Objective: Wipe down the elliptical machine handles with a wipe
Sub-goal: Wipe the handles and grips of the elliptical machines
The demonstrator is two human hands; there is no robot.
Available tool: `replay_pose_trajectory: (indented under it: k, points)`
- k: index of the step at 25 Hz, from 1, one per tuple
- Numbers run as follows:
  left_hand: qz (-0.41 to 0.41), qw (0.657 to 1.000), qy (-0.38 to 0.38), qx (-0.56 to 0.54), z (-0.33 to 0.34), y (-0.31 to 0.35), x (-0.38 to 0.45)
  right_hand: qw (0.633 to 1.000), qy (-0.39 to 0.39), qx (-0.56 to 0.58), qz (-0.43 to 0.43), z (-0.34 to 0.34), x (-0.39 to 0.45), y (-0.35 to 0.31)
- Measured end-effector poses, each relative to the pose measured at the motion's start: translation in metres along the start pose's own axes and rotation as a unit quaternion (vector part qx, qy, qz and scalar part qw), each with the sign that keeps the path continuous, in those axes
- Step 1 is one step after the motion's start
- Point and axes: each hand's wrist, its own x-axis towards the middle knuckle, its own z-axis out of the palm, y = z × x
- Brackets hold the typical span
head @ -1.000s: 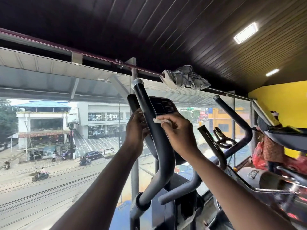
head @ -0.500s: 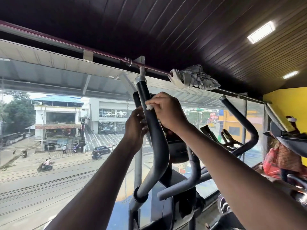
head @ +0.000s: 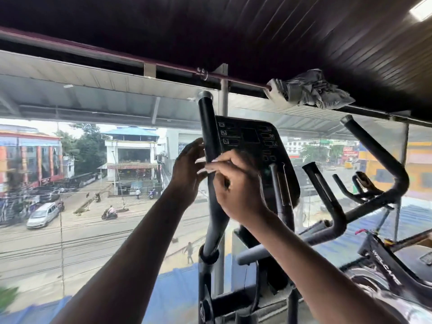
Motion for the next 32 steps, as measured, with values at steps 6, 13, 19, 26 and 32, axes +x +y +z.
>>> replay_pose_trajectory:
  k: [6,13,19,26,32]
  points:
    - [-0.006,0.998,0.067,0.005,0.006,-0.007,-0.018,0.989,0.074,0.086,0.091,-0.003,-0.023,0.001]
    - [0.058,0.991,0.099,0.061,0.016,-0.019,-0.053,0.985,0.075,0.120,0.097,-0.008,-0.042,-0.006]
    - [0.026,0.987,0.158,0.036,0.018,-0.027,-0.081,0.980,0.094,0.148,0.091,-0.012,-0.061,0.005]
    - [0.045,0.982,0.178,0.049,0.022,-0.027,-0.094,0.962,0.074,0.214,0.150,-0.005,-0.097,0.005]
    - [0.068,0.979,0.186,0.051,0.022,-0.036,-0.100,0.901,0.048,0.247,0.354,0.017,-0.144,0.003]
